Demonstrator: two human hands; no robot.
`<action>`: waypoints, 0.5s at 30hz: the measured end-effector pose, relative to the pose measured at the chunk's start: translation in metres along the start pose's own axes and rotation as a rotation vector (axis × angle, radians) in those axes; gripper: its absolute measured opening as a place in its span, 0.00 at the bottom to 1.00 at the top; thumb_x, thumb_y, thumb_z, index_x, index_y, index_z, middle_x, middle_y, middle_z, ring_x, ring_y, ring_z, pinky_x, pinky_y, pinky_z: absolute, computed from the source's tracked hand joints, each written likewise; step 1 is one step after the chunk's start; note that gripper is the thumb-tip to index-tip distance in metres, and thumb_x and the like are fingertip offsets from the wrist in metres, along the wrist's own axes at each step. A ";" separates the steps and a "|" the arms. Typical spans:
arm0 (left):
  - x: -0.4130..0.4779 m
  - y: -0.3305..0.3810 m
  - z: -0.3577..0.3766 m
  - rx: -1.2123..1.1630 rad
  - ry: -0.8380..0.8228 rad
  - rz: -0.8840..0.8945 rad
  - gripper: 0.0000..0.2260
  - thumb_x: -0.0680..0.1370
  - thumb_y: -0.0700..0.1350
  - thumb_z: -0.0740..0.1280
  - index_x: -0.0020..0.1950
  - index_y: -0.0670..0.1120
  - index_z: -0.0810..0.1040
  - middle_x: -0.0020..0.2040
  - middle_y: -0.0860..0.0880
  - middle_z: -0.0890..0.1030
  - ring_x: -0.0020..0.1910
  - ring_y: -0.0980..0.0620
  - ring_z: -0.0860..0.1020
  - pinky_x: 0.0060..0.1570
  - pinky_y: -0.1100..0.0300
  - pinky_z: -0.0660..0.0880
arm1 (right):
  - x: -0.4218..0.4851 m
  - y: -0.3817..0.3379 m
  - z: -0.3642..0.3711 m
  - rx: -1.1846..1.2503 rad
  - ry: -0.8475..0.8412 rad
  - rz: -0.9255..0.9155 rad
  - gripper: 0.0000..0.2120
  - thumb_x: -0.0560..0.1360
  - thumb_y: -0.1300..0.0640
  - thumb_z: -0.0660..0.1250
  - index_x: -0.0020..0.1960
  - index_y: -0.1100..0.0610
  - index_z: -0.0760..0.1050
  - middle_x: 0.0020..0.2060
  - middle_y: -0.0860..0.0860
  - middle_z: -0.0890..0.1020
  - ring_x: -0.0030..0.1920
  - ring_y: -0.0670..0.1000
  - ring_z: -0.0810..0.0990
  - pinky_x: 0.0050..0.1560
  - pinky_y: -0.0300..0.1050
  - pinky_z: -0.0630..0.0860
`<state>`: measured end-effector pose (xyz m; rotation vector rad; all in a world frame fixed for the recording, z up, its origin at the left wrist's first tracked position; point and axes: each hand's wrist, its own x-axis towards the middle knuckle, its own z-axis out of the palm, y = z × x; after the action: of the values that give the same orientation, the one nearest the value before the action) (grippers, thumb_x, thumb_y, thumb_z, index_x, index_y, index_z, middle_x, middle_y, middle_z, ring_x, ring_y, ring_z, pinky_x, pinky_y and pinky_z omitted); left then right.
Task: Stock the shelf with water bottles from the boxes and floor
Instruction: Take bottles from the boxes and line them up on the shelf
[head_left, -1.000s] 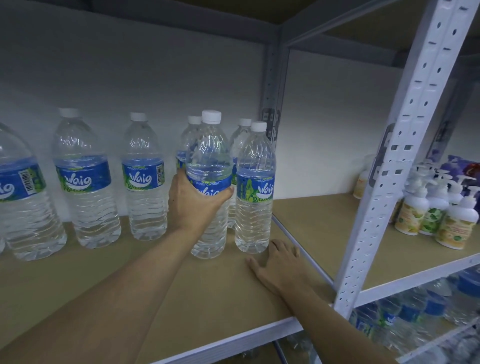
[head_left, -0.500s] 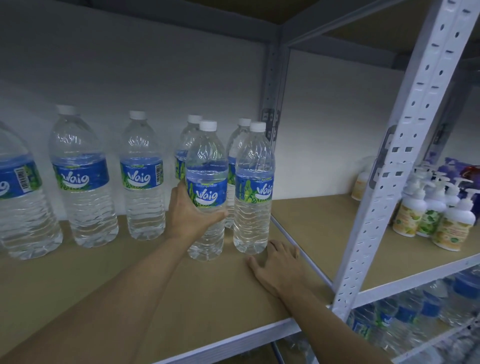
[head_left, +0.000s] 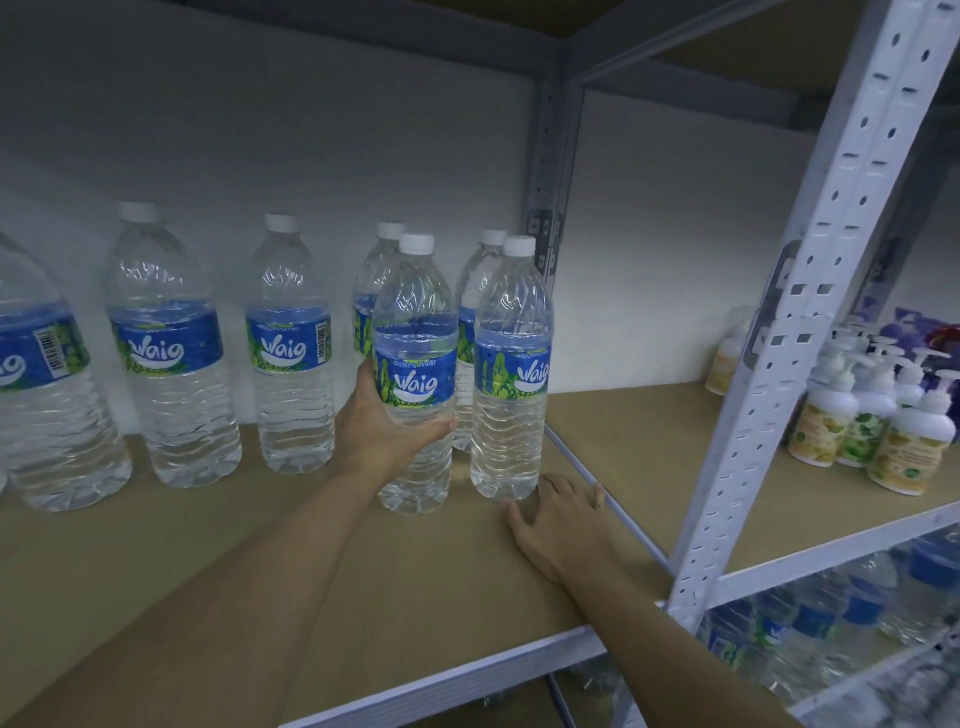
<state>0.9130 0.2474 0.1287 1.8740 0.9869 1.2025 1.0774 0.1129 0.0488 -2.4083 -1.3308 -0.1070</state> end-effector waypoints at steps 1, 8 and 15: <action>0.000 0.001 0.000 0.009 -0.007 -0.009 0.44 0.60 0.54 0.82 0.70 0.55 0.62 0.56 0.58 0.75 0.58 0.54 0.75 0.60 0.59 0.70 | 0.000 0.000 0.000 -0.002 0.000 0.001 0.29 0.79 0.36 0.52 0.70 0.54 0.70 0.67 0.48 0.73 0.71 0.49 0.67 0.77 0.61 0.44; 0.000 0.002 0.000 0.040 -0.031 -0.049 0.46 0.60 0.55 0.82 0.71 0.55 0.59 0.60 0.55 0.76 0.60 0.53 0.74 0.63 0.55 0.71 | 0.001 0.001 0.002 0.012 0.025 -0.008 0.28 0.78 0.36 0.54 0.70 0.53 0.70 0.67 0.48 0.74 0.71 0.50 0.68 0.77 0.61 0.44; -0.011 -0.003 0.002 0.084 -0.093 -0.135 0.44 0.64 0.55 0.80 0.72 0.53 0.57 0.66 0.53 0.74 0.65 0.48 0.72 0.62 0.51 0.69 | -0.001 0.001 0.000 0.009 0.026 -0.009 0.27 0.78 0.38 0.55 0.68 0.53 0.71 0.66 0.49 0.75 0.70 0.52 0.69 0.77 0.60 0.46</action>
<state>0.9110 0.2394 0.1213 1.8778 1.1084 1.0006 1.0778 0.1119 0.0479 -2.3856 -1.3276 -0.1340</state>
